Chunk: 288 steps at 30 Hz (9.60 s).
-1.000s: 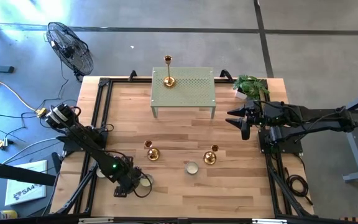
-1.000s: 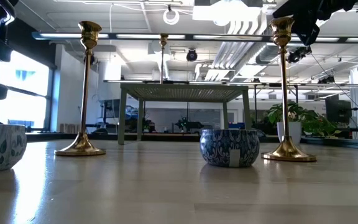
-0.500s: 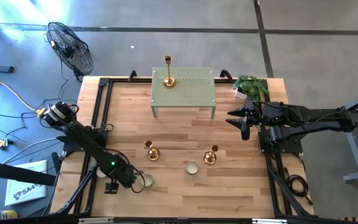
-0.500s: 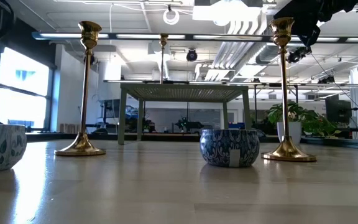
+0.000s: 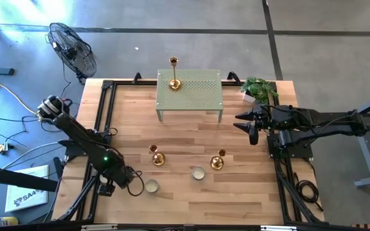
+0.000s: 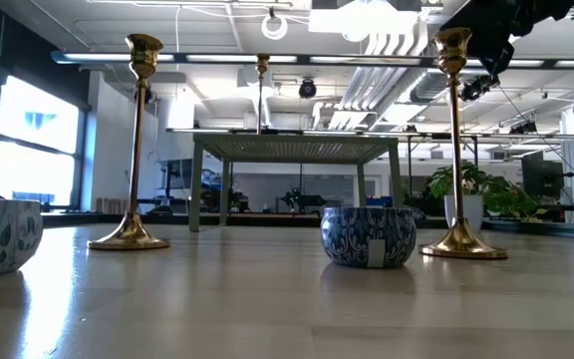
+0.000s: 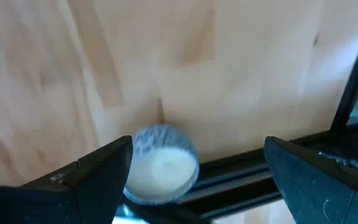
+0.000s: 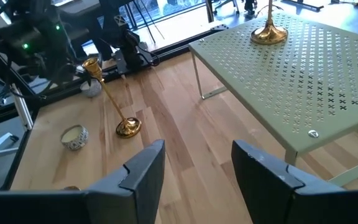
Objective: Pick & Place candle stick holders
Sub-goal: Put the left blue scented candle on the shelf, then put the right gold candle holder on the shelf
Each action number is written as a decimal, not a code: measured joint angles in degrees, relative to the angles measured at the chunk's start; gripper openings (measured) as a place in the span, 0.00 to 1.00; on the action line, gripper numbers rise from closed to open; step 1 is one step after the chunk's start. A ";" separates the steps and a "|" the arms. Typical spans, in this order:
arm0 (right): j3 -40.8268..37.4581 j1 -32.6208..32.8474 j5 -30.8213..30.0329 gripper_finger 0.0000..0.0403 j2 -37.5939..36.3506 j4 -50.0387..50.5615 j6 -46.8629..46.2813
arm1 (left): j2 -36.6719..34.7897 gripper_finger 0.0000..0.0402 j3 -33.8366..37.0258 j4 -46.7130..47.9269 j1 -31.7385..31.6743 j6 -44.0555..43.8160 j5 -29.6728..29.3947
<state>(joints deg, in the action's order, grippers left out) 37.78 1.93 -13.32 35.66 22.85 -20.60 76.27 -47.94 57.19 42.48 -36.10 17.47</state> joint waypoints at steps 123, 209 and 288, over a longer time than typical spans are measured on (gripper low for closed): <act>0.00 0.00 -3.46 0.45 1.70 -8.04 -3.63 | -24.26 0.74 4.56 -7.14 -18.97 7.44 -17.93; 0.00 11.69 -7.72 0.45 11.63 -32.77 12.13 | 32.87 0.74 -64.02 18.28 -70.60 72.88 -9.68; -0.02 11.63 -16.97 0.45 3.50 -22.37 19.02 | 8.20 0.82 -64.06 22.94 -65.40 62.59 6.03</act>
<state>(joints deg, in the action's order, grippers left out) 37.76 13.56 -30.29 39.16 0.48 -1.58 84.47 -112.01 80.13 -22.92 26.48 23.51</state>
